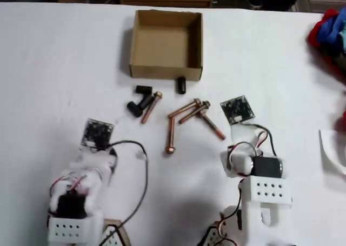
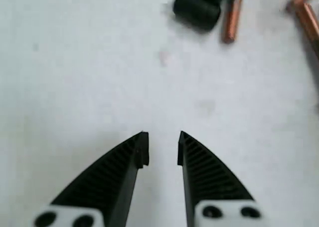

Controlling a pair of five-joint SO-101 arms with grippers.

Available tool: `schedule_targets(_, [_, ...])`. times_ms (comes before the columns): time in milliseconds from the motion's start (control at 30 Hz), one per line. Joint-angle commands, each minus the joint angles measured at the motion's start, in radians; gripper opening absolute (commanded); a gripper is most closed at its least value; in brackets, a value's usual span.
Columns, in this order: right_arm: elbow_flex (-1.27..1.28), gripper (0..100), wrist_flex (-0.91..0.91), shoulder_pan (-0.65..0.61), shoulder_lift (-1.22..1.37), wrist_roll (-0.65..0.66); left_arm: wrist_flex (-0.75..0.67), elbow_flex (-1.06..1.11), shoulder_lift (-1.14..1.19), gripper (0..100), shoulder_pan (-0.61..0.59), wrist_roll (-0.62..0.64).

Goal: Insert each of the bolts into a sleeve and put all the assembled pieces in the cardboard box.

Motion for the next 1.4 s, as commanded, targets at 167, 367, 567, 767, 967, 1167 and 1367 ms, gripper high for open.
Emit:
schedule_targets(167, [0.109,2.1,-0.102,-0.004,-0.031,0.003,-0.224,0.012,-0.023,12,-0.419,-0.11])
schedule_targets(367, [0.115,2.1,-0.186,-0.004,-0.022,-0.081,-0.201,-0.035,-0.011,15,-0.258,-0.044])
schedule_targets(567, [0.169,2.1,-0.285,-0.016,-0.022,-0.201,-0.279,-0.128,0.304,21,0.0,-0.14])
schedule_targets(767, [0.158,2.1,-0.289,-0.021,-0.031,-0.206,-0.242,-0.638,1.028,21,0.021,-0.198])
schedule_targets(967, [0.149,2.1,-0.283,-0.016,-0.031,-0.21,0.339,-1.457,1.795,21,0.199,-0.058])
schedule_targets(1167, [0.15,2.1,-0.283,-0.016,-0.031,-0.209,0.597,-2.129,2.306,21,0.328,-0.009])
schedule_targets(1367, [0.15,2.1,-0.283,-0.016,-0.031,-0.209,0.661,-2.626,2.676,21,0.338,0.015])
